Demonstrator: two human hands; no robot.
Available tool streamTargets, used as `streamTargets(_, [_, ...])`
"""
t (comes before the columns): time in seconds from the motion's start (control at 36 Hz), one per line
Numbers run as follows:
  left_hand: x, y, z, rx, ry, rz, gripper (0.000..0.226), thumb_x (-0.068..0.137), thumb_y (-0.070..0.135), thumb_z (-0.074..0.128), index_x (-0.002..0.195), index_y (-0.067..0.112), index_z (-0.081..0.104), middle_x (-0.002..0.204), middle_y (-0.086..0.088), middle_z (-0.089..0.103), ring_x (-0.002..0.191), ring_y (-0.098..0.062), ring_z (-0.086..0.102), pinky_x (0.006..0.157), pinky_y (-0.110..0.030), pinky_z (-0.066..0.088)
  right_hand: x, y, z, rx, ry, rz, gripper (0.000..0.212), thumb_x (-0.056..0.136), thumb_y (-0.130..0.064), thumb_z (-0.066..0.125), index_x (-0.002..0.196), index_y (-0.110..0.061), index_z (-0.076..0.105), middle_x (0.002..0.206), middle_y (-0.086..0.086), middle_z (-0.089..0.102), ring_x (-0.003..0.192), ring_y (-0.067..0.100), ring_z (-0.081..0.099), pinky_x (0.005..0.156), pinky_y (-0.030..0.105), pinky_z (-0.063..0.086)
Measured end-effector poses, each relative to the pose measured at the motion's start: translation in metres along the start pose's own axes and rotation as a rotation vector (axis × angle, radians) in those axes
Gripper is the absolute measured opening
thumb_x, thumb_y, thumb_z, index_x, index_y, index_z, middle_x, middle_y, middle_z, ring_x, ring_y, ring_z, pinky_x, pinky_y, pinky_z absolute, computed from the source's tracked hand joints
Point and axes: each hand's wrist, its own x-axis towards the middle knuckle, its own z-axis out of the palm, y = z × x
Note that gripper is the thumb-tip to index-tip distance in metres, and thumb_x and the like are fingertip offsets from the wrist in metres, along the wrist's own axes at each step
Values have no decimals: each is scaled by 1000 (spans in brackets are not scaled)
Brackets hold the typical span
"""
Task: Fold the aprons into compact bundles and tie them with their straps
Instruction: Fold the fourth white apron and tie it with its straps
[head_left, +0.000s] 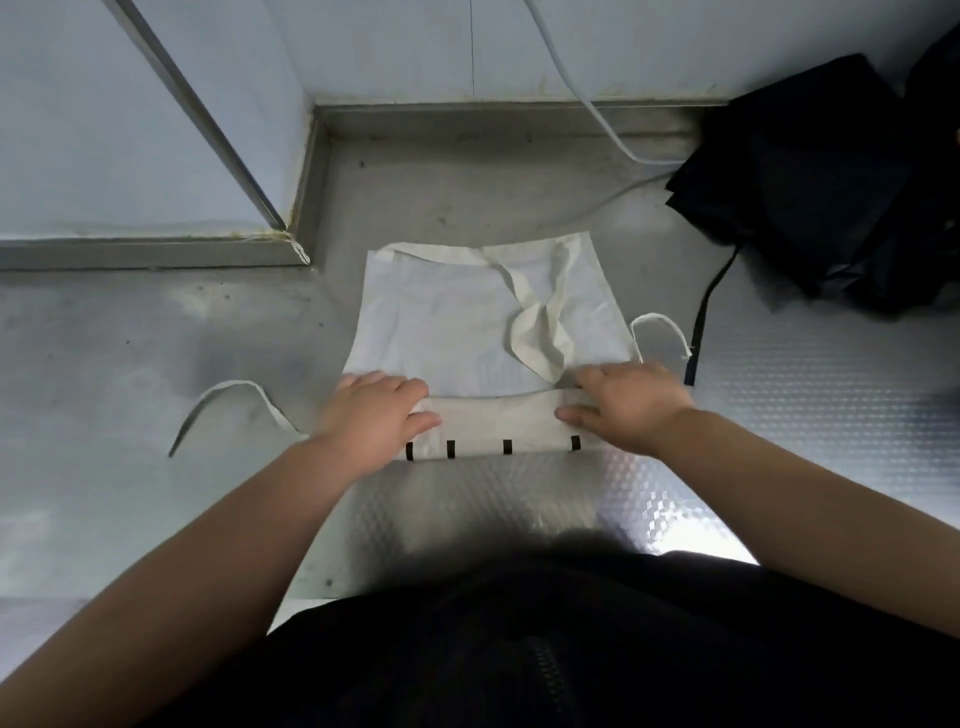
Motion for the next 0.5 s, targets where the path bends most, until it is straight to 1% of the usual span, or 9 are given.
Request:
streamTargets(0.06, [-7,7,11,-22,205,23,33,83,31,60,115,21,61,110,-3,60,106,-26,50,84,-33,23,-2,-6,10,-110,101,-5,44,98,-48,29,138,-29,35,136,3,43,126,26,39,104,39,25])
streamTargets(0.08, [-11,12,17,-40,264,34,42,75,18,63,117,22,61,112,-3,60,105,-23,46,83,-32,23,-2,-8,18,-154,146,-26,40,100,-40,31,137,-27,36,136,5,42,125,27,38,105,40,23])
streamTargets(0.17, [-25,28,30,-128,259,51,56,70,8,43,122,21,60,116,-2,61,107,-22,48,89,-29,27,-4,-13,41,-130,269,-125,39,93,-20,40,130,-19,51,129,12,52,118,33,50,102,41,31])
streamTargets(0.19, [-29,31,33,-173,234,38,54,74,12,37,123,19,60,120,-3,61,110,-25,53,95,-30,29,-6,-13,45,-64,306,-145,40,92,-28,39,126,-15,57,125,14,57,114,34,55,101,42,35])
streamTargets(0.25, [-33,32,35,-229,164,38,52,87,32,36,133,17,53,137,-4,52,126,-27,48,107,-34,23,-7,-10,46,1,216,-170,68,87,-57,26,132,-13,53,134,15,52,122,33,50,109,44,27])
streamTargets(0.31, [-37,29,36,-214,36,67,79,82,66,28,147,22,29,155,2,21,144,-20,17,114,-32,1,-10,-6,47,-72,134,-200,97,72,-76,13,146,-17,31,151,12,30,138,28,29,116,39,7])
streamTargets(0.36, [-39,29,33,-165,-53,72,102,66,83,25,151,28,13,157,4,2,143,-17,-1,115,-33,-4,-10,-4,43,-103,81,-213,104,64,-79,7,149,-20,22,155,8,21,142,25,22,117,36,0])
streamTargets(0.42, [-39,28,26,-164,-38,50,106,58,85,28,149,31,20,150,1,11,137,-20,8,114,-37,11,-8,-5,39,9,159,-211,95,71,-76,17,145,-19,36,149,7,36,135,27,37,115,38,15])
streamTargets(0.5, [-31,25,16,-212,37,60,88,64,74,32,137,28,46,131,2,43,122,-22,38,104,-38,32,-3,-3,29,-10,193,-227,61,86,-65,39,131,-28,52,130,-4,56,116,24,55,98,36,40])
